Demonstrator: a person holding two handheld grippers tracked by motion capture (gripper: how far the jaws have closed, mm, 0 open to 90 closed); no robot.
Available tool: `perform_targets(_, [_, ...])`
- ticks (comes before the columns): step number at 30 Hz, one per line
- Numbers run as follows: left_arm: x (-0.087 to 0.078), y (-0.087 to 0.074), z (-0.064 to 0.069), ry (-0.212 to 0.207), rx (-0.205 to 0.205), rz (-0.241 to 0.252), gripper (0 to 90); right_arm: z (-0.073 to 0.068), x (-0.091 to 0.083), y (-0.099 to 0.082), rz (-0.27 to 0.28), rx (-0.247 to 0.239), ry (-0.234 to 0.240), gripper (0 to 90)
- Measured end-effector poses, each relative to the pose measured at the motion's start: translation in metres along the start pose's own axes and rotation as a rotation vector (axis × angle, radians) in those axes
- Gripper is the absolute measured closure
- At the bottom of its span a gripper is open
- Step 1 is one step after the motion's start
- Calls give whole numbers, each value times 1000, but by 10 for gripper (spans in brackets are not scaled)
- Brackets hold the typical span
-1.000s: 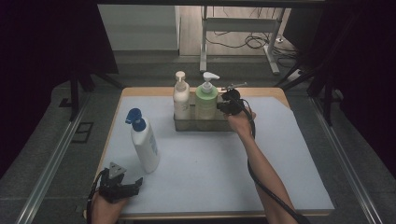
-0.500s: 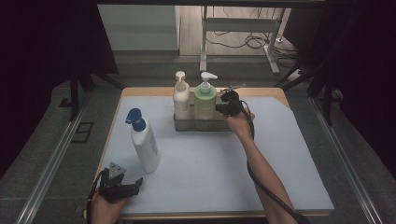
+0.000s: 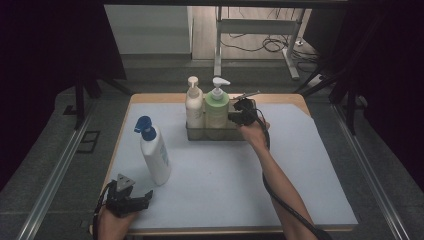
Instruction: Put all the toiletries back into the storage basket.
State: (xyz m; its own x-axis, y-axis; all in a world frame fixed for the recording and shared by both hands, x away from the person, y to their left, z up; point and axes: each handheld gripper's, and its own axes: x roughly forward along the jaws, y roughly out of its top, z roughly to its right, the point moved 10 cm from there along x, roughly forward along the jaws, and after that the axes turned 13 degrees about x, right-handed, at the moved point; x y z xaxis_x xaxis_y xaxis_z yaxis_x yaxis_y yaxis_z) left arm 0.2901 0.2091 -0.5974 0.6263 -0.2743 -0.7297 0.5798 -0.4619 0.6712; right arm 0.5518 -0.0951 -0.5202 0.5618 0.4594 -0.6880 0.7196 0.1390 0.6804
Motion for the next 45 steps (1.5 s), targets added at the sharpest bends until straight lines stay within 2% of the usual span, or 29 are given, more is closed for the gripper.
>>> perform_targets(14, [0,0,0,0,1,0,123,-7,4,-3,-12,-11,9,897])
perform_targets(24, [0,0,0,0,-1,-1,122,-8,5,-4,-5,-12,-11,898])
perform_targets(30, [0,0,0,0,1,-1,122,-7,4,-4,0,-34,-20,887])
perform_targets(35, [0,0,0,1,1,-1,123,-6,-4,0,20,-63,-36,807])
perform_targets(39, [0,0,0,1,1,0,123,-5,-12,1,38,-77,-48,709])
perform_targets(45, [0,0,0,2,-1,2,123,-5,-23,-1,58,-95,-41,566])
